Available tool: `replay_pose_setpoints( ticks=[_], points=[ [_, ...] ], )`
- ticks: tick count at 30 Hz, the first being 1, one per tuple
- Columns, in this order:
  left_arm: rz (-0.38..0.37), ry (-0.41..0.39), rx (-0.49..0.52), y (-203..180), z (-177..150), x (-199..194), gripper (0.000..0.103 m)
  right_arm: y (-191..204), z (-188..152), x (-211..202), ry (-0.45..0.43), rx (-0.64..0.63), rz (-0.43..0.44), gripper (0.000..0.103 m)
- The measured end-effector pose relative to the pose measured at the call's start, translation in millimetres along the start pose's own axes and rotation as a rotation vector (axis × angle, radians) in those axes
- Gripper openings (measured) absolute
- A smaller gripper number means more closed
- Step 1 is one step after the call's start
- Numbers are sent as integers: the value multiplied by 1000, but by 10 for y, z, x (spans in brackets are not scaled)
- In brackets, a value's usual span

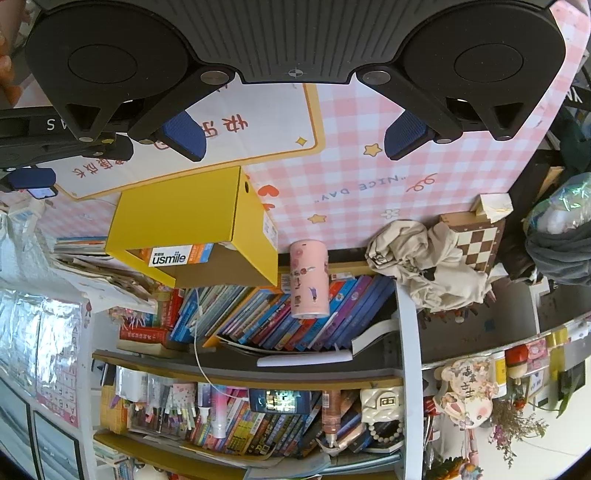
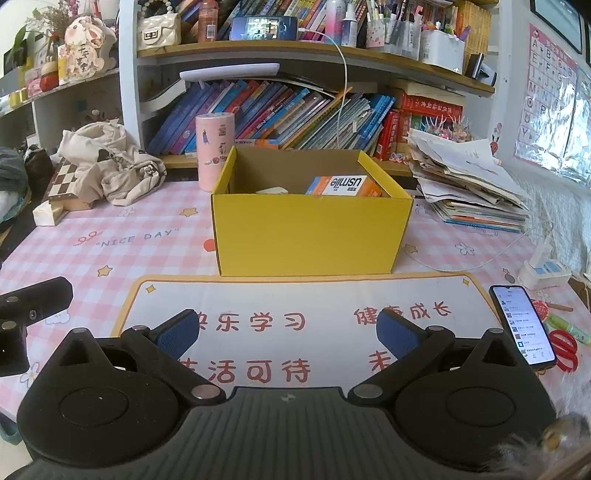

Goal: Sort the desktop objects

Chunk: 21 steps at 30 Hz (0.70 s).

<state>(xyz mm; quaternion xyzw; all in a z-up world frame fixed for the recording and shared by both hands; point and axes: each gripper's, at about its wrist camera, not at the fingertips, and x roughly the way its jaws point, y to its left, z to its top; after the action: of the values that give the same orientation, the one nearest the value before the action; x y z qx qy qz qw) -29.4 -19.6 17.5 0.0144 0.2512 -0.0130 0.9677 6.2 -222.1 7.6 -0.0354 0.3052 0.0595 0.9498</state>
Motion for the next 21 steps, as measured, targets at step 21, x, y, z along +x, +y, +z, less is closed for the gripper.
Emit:
replay_pose_setpoints(
  ticks=[21],
  points=[
    [15, 37, 7, -94, -44, 15, 103, -13, -30, 28, 26, 11, 0, 103]
  ],
)
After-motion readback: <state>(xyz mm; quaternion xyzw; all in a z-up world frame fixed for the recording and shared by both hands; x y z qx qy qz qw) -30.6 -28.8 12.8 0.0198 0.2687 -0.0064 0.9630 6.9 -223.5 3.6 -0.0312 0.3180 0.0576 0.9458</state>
